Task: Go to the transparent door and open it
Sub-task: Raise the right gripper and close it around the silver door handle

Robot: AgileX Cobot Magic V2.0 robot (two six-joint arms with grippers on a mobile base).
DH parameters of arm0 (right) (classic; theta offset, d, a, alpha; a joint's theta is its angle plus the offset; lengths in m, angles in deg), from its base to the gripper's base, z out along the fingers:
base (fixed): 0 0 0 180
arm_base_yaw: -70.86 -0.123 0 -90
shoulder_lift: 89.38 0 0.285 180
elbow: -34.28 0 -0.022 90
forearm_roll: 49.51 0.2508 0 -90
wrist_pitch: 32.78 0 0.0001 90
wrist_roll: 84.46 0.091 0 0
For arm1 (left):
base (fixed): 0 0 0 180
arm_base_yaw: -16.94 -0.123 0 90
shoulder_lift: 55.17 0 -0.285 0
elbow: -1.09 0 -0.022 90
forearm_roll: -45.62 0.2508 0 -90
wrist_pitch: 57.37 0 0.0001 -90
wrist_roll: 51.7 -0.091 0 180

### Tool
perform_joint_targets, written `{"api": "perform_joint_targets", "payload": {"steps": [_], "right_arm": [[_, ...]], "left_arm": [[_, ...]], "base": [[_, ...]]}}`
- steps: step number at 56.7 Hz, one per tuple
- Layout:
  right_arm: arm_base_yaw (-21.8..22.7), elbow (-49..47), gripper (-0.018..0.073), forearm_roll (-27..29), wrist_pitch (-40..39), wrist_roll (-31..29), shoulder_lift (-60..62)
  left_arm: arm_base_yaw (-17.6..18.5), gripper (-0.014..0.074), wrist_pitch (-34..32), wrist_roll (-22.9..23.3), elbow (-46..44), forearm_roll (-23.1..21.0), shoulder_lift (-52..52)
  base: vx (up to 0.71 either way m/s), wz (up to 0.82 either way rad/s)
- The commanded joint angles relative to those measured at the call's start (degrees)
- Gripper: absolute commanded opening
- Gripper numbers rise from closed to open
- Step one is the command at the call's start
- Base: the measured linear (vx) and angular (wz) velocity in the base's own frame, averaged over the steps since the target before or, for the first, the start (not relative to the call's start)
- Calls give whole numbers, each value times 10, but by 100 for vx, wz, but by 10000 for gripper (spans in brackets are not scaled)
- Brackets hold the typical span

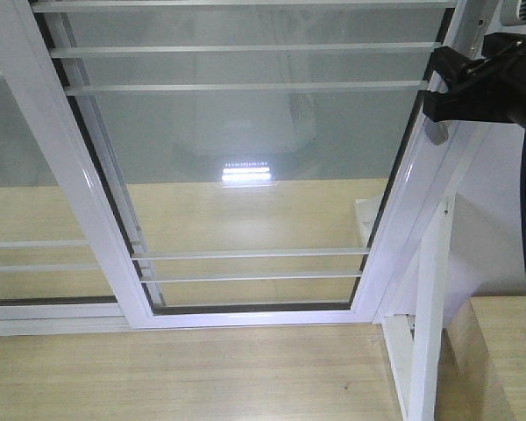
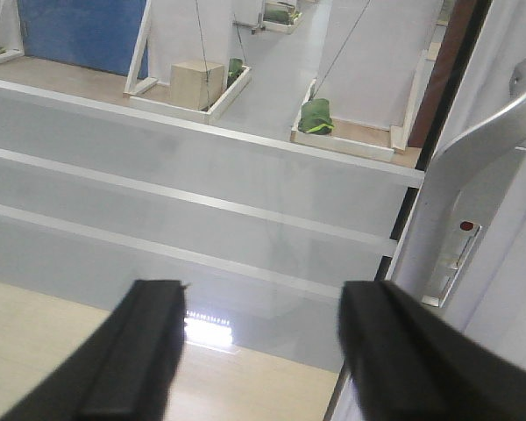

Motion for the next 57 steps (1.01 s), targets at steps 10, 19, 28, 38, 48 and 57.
{"api": "perform_joint_targets", "payload": {"steps": [10, 19, 28, 38, 48, 57], "right_arm": [[1, -22, 726, -5, -72, -4, 11], [23, -22, 694, -1, -103, -4, 11], [76, -22, 654, 12, -97, 0, 6], [88, -22, 603, 5, -104, -4, -21], [88, -22, 573, 5, -157, -4, -75], [88, -22, 573, 7, -215, -9, -127]], "left_arm": [[3, 631, -61, 3, -21, -4, -5], [3, 666, -58, 3, -21, -4, 0], [3, 650, -58, 3, -21, -4, 0], [3, 608, -58, 3, -21, -4, 0], [3, 576, -58, 3, -21, -4, 0], [3, 575, -58, 3, -21, -4, 0]], "base": [[0, 0], [0, 0], [0, 0], [0, 0], [0, 0], [0, 0]]}}
